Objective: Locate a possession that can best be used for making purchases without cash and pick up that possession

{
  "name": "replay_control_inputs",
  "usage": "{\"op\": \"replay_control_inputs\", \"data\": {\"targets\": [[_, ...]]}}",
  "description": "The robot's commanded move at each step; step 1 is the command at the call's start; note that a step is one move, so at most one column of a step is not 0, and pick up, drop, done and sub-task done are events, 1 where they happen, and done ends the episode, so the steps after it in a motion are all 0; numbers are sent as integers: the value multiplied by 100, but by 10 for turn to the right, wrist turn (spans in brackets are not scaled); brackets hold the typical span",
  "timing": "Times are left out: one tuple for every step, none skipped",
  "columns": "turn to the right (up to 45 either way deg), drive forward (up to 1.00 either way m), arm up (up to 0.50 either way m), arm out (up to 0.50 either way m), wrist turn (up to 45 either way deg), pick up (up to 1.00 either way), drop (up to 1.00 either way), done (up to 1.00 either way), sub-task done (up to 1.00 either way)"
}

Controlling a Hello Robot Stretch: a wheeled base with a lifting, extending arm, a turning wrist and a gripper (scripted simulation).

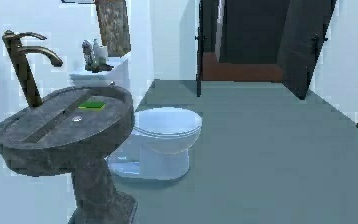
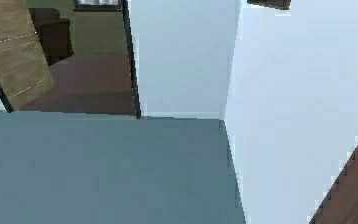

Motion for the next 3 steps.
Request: {"op": "replay_control_inputs", "data": {"targets": [[270, 0, 0, 0, 0, 0, 0, 0, 0], [0, 100, 0, 0, 0, 0, 0, 0, 0], [30, 0, 0, 0, 0, 0, 0, 0, 0]]}}
